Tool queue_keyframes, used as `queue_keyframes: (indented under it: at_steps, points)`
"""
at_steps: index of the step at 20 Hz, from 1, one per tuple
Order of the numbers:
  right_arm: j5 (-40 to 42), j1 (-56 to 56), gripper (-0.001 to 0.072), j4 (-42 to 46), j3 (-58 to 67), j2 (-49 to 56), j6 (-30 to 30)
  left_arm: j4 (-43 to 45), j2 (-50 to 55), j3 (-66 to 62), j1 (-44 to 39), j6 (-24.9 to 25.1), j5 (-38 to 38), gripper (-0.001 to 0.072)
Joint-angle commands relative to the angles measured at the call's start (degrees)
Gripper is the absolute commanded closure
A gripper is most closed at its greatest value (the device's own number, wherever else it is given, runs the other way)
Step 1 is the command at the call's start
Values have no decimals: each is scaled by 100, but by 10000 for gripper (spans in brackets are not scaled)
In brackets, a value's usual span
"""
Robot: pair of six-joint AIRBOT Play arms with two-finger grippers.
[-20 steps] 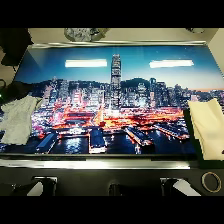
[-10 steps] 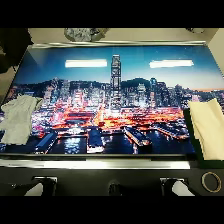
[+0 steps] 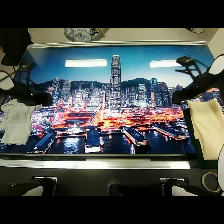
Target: Fold the shirts.
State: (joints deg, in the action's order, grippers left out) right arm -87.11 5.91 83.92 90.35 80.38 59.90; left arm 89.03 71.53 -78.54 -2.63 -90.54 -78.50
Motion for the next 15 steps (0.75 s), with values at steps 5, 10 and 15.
queue_keyframes:
  at_steps: [5,10,15]
  points:
    - [24,-192,207,-372,-358,105,92,-37,-389,824,-164,-142,553,156]
    - [24,-192,207,-372,-358,105,92,-37,-385,824,-162,-142,553,156]
    - [24,-192,207,-374,-356,105,94,-37,-385,824,-162,-142,553,156]
